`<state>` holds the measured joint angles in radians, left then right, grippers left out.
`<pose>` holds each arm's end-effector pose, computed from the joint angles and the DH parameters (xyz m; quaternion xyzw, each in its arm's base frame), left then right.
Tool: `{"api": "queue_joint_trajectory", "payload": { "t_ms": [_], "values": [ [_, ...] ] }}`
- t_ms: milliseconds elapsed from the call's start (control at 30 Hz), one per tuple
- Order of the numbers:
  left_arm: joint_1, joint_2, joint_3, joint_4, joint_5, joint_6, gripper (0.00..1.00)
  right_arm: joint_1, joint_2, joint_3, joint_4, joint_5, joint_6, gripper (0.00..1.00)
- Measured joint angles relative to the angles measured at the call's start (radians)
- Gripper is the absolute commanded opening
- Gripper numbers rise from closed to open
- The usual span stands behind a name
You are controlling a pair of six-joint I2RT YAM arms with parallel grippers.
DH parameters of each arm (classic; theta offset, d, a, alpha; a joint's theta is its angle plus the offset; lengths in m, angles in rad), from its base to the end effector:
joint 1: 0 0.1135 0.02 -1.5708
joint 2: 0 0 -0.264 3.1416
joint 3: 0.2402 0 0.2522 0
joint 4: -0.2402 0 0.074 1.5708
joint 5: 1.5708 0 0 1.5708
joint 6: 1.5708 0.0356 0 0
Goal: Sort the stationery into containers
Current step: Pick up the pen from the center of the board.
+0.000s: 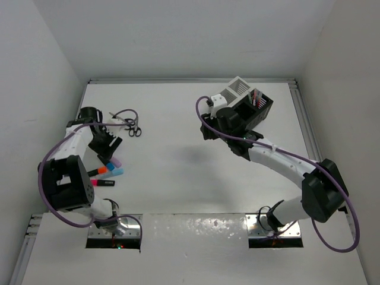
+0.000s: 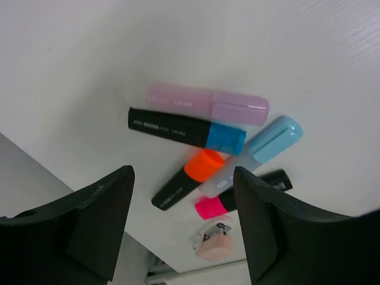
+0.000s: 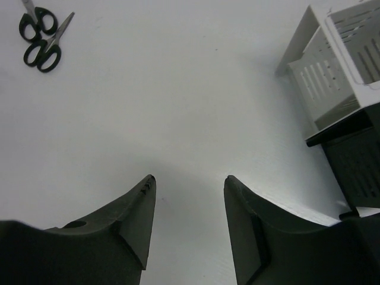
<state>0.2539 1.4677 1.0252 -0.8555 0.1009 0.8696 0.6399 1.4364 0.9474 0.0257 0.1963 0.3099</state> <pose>0.2616 0.0642 0.2201 0.3064 0.9409 0.0301 0.1415 0.2660 0.1894 0.2643 -0.0882 0.8434 0.1652 0.5035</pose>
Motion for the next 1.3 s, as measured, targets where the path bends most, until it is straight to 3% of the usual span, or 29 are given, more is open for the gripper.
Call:
{"api": "queue_joint_trajectory", "payload": {
  "t_ms": [233, 600, 733, 967, 1300],
  "values": [
    [-0.029, 0.039, -0.008, 0.080, 0.036, 0.143, 0.62, 0.023, -0.039, -0.117, 0.013, 0.010, 0.016, 0.51],
    [-0.037, 0.123, 0.008, 0.085, 0.080, 0.799, 0.59, 0.023, -0.071, -0.167, 0.015, 0.019, 0.043, 0.52],
    [-0.038, 0.209, 0.043, 0.066, 0.076, 0.947, 0.56, 0.023, -0.121, -0.204, 0.018, 0.039, 0.058, 0.52],
    [-0.065, 0.263, 0.045, 0.057, 0.041, 1.046, 0.54, 0.023, -0.165, -0.239, 0.010, 0.072, 0.064, 0.53],
    [-0.076, 0.262, 0.032, 0.059, -0.019, 1.057, 0.51, 0.023, -0.167, -0.240, 0.010, 0.092, 0.063, 0.53]
  ]
}}
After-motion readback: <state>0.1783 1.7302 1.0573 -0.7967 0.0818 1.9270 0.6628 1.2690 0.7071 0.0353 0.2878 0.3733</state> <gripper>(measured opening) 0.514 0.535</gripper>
